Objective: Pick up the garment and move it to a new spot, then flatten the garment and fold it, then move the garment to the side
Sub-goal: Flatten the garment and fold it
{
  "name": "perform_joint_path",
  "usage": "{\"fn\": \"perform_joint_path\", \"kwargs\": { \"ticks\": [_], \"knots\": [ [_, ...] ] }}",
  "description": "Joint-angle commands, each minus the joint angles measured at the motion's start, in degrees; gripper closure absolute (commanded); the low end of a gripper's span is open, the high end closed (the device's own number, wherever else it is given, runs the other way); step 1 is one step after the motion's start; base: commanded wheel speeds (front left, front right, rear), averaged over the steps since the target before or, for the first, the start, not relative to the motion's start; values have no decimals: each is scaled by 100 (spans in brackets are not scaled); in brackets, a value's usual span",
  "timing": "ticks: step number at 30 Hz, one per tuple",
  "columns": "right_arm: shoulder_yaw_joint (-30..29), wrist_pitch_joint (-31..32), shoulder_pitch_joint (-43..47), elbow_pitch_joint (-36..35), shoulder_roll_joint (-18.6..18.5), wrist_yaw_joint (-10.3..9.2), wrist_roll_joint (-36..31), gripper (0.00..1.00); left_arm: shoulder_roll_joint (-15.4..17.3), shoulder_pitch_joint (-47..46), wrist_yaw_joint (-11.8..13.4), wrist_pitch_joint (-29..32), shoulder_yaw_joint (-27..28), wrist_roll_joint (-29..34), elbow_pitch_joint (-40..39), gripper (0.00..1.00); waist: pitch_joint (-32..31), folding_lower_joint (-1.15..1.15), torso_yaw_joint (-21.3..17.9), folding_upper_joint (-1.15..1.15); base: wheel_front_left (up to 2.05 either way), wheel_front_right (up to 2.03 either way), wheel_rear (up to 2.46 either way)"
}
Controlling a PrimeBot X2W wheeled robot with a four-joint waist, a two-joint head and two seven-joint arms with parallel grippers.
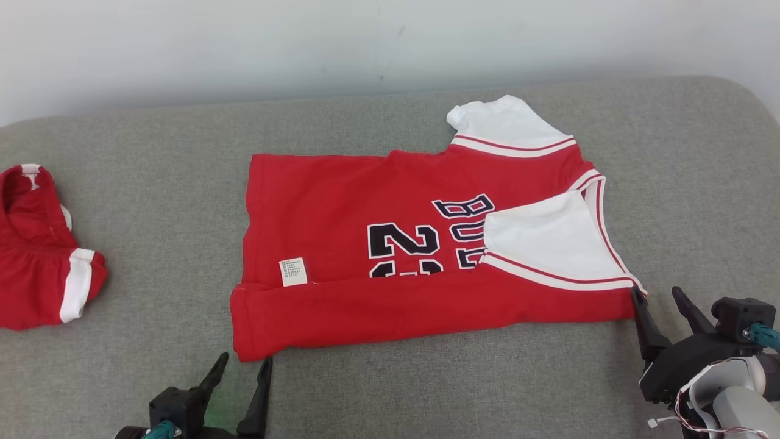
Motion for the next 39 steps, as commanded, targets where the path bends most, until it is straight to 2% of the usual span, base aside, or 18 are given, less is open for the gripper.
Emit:
{"fn": "perform_joint_path", "kwargs": {
  "ticks": [1, 8, 9, 10, 11, 12, 17, 23, 31, 39],
  "knots": [
    [-21, -3, 27, -13, 29, -15, -17, 0, 4, -5, -17, -16, 5, 11, 62, 0, 48, 1, -23, 0, 0, 0, 0],
    [-5, 104, -226, 244, 241, -15, -164, 0, -15, -390, -99, -14, 8, -11, 500, 0, 257, 1, -51, 0, 0, 0, 0],
    [5, 112, -265, 302, 289, -15, -170, 44, -48, -456, -130, -14, 6, -57, 574, 0, 269, 1, -48, 0, 0, 0, 0],
    [20, 129, -299, 361, 327, -15, -175, 82, -77, -507, -141, -13, 15, -105, 664, 8, 279, 1, -40, 0, 0, 0, 0],
    [38, 142, -324, 411, 358, -15, -175, 100, -87, -547, -170, -5, -7, -123, 747, 69, 281, 1, -31, 0, 0, 0, 0],
    [51, 127, -349, 452, 382, -15, -170, 100, -88, -587, -197, -5, -33, -133, 818, 100, 278, 1, -25, 0, 0, 0, 0],
    [41, -57, -285, 569, 332, -15, -99, 100, -131, -662, -238, -11, -79, -144, 1012, 100, 87, 1, 41, 0, 0, 0, 0],
    [-45, -178, 141, 374, 233, -15, 63, 100, -105, -278, -203, -15, 4, -94, 792, 100, -313, 1, 154, 0, 0, 0, 0],
    [-195, -52, 1057, -322, 174, -15, 75, 100, -114, 585, 7, -16, 138, -225, 246, 100, -642, 1, 189, 0, 0, 0, 0],
    [-812, 361, 2112, -1309, 385, -16, -37, 100, -18, 1104, 124, 14, 202, -336, -16, 100, -747, 1, 240, 0, 0, 0, 0]
  ]
}}
